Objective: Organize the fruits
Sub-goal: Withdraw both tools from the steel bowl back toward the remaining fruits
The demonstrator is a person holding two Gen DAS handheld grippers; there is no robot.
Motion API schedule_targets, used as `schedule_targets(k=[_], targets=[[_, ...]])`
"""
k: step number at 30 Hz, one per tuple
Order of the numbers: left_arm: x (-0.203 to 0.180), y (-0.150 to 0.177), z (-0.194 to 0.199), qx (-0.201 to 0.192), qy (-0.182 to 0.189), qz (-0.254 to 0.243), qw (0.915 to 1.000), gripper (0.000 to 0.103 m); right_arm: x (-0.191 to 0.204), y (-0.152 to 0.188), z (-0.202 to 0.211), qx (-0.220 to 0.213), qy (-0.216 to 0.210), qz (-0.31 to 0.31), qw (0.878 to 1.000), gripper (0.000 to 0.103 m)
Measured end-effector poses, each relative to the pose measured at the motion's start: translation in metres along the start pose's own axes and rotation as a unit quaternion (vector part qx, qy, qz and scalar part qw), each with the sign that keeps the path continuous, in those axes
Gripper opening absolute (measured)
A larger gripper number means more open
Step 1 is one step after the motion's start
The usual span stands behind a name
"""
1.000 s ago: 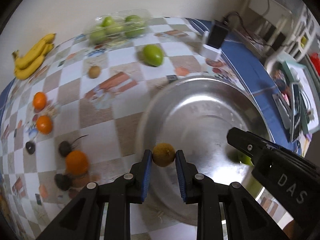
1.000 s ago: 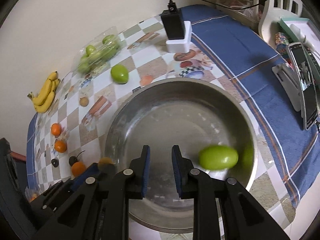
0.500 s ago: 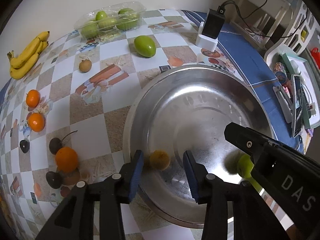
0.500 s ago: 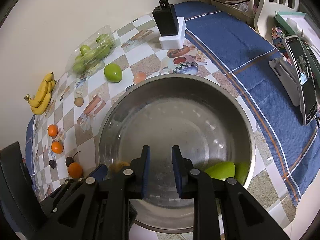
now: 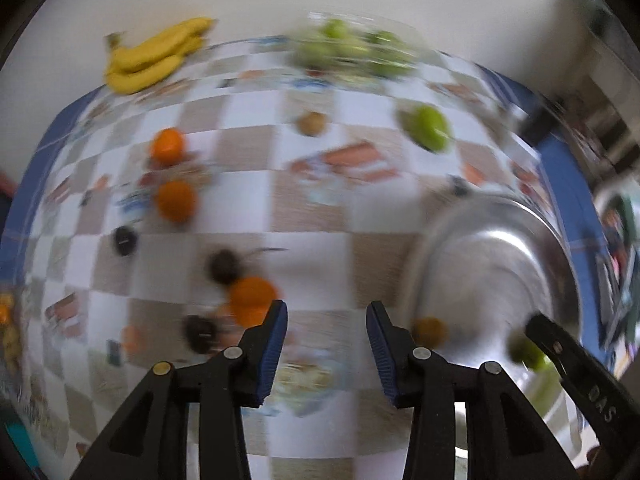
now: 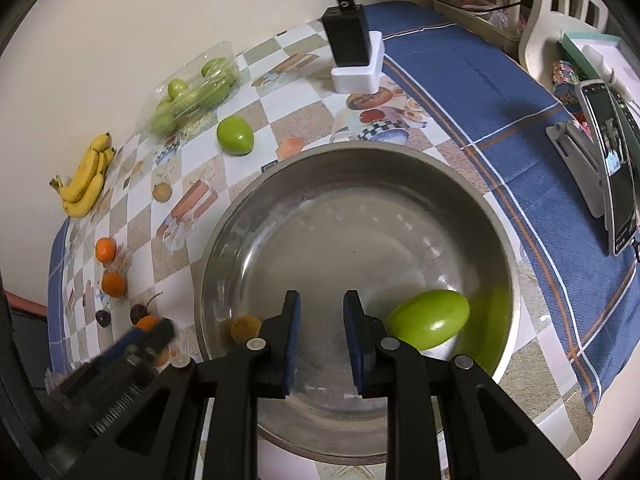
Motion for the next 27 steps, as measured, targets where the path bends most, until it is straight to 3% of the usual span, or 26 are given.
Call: schedule_targets(k=[6, 12, 13, 15, 16, 18, 19, 20, 24, 27], targets=[[0.048, -0.002, 0.002, -0.003, -0.023, 0.057, 0.9981, 0.048, 0.018, 0.006, -0.005, 0.004, 0.005, 0.037, 0.999, 0.023], [0.068, -0.002, 0.000, 0.004, -0.031, 0.079, 0.9964, 0.050, 0.032, 0.010, -0.006, 0.004, 0.008, 0.065, 0.998, 0.023], [0.069, -0.001, 0.000, 0.004, -0.033, 0.081, 0.9962, 0.051, 0.033, 0.010, -0.006, 0.004, 0.009, 0.067, 0.998, 0.023], [0.071, -0.001, -0.001, 0.006, -0.038, 0.082, 0.9959, 0.066, 0.034, 0.010, -0.006, 0.003, 0.009, 0.070, 0.997, 0.023], [0.072, -0.001, -0.001, 0.006, -0.041, 0.084, 0.9956, 0.070, 0.035, 0.010, -0.006, 0.002, 0.012, 0.074, 0.997, 0.025], [0.075, 0.001, -0.002, 0.007, -0.047, 0.089, 0.9949, 0.085, 0.035, 0.008, -0.007, 0.002, 0.023, 0.075, 0.997, 0.038], [0.077, 0.001, -0.002, 0.008, -0.050, 0.091, 0.9946, 0.088, 0.034, 0.008, -0.008, 0.002, 0.029, 0.075, 0.997, 0.050], [0.079, 0.002, -0.004, 0.010, -0.053, 0.094, 0.9941, 0.093, 0.033, 0.008, -0.009, 0.003, 0.033, 0.073, 0.997, 0.054], [0.084, 0.004, -0.007, 0.014, -0.061, 0.100, 0.9931, 0.102, 0.032, 0.009, -0.012, 0.007, 0.033, 0.074, 0.997, 0.057], [0.087, 0.005, -0.009, 0.014, -0.066, 0.100, 0.9927, 0.103, 0.033, 0.008, -0.013, 0.005, 0.040, 0.079, 0.996, 0.066]])
Point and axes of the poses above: each gripper's, at about its wrist camera, not at the fingertips, and z roughly against the way its jaws point, x to its left, y to its underside, the point moved 7 cm from there along -z, roughly the way its jaws point
